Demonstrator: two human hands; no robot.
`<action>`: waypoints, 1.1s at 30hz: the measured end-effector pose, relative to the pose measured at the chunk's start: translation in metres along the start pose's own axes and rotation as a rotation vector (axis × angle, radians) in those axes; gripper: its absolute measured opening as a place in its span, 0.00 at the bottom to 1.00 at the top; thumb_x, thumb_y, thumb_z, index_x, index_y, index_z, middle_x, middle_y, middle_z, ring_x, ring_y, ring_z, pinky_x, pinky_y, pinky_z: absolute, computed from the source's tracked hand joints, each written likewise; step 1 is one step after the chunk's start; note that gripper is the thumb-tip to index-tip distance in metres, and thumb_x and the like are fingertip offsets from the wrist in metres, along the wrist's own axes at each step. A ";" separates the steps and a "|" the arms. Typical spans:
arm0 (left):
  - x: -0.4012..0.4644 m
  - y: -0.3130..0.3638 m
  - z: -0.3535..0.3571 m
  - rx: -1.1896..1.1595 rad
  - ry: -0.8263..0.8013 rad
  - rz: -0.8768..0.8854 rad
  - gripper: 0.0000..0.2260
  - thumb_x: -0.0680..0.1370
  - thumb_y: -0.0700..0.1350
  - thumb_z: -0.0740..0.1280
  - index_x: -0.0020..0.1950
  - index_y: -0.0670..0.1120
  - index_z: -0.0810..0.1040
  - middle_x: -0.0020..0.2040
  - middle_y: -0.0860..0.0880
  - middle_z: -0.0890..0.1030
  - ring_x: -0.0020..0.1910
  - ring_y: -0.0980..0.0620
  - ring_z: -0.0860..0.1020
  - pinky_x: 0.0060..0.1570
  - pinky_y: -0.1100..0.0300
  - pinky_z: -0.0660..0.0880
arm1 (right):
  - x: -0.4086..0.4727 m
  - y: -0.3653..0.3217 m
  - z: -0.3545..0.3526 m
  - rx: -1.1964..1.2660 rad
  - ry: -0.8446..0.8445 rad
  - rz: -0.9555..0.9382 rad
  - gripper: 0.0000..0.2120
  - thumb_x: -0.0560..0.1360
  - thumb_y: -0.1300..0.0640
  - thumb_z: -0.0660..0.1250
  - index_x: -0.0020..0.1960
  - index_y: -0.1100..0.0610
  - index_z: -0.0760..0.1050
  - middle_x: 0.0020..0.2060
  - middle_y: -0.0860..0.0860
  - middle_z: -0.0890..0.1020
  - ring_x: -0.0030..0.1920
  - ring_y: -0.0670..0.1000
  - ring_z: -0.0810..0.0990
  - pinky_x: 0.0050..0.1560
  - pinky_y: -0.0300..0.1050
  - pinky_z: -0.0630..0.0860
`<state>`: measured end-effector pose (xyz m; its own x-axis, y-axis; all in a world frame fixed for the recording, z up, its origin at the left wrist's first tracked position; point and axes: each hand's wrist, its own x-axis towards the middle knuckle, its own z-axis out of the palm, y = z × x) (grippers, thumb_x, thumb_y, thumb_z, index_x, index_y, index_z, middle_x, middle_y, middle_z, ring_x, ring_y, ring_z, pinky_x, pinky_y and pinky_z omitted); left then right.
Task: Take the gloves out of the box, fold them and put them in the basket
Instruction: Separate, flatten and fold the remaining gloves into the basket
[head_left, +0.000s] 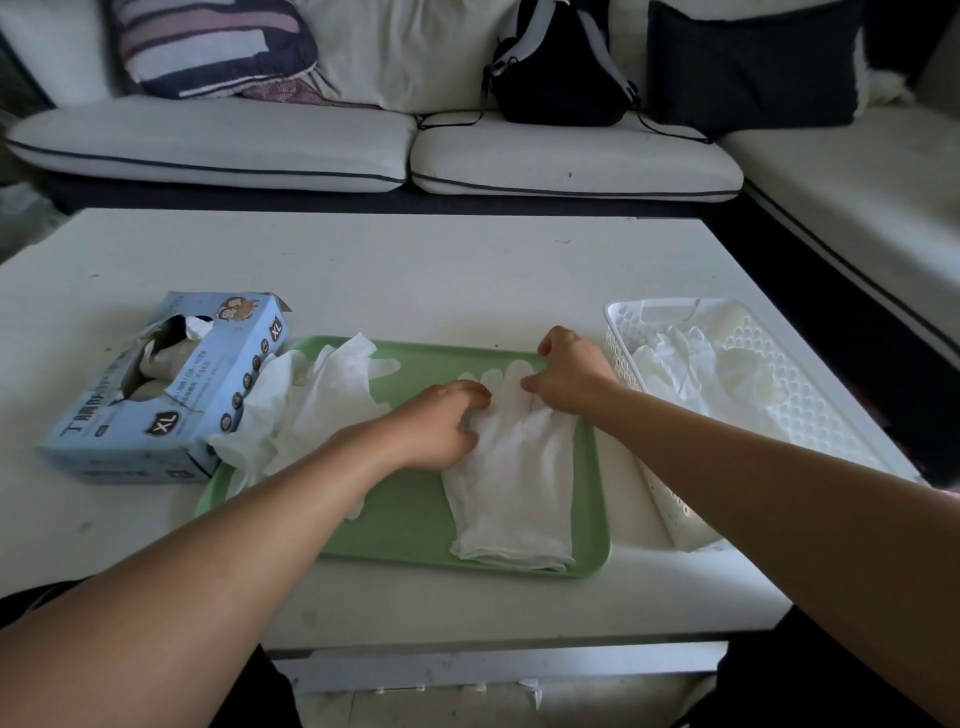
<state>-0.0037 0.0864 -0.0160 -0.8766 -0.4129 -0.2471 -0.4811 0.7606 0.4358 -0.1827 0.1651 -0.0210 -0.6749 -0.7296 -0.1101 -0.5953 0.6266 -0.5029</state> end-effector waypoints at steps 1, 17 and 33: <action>0.000 0.002 0.000 0.000 -0.001 0.015 0.25 0.81 0.39 0.64 0.79 0.43 0.66 0.80 0.49 0.62 0.79 0.51 0.61 0.74 0.64 0.55 | -0.001 -0.001 0.000 0.010 0.018 -0.032 0.15 0.72 0.55 0.73 0.56 0.54 0.74 0.48 0.51 0.78 0.46 0.55 0.80 0.44 0.45 0.77; -0.006 -0.018 -0.003 0.044 0.206 -0.272 0.17 0.74 0.48 0.77 0.61 0.47 0.80 0.55 0.47 0.81 0.55 0.45 0.79 0.55 0.51 0.77 | -0.011 -0.025 0.026 -0.020 -0.042 -0.233 0.04 0.70 0.57 0.75 0.38 0.51 0.81 0.32 0.43 0.77 0.38 0.48 0.79 0.35 0.38 0.69; -0.002 -0.017 0.005 0.026 0.144 -0.074 0.25 0.73 0.43 0.77 0.69 0.48 0.75 0.64 0.47 0.77 0.57 0.47 0.77 0.52 0.58 0.72 | 0.009 0.001 -0.030 0.033 0.065 -0.043 0.16 0.74 0.67 0.64 0.59 0.56 0.78 0.52 0.53 0.82 0.44 0.52 0.81 0.35 0.38 0.74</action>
<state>0.0065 0.0770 -0.0273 -0.8317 -0.5344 -0.1504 -0.5458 0.7373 0.3981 -0.2023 0.1669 0.0034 -0.6768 -0.7354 -0.0327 -0.6100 0.5851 -0.5343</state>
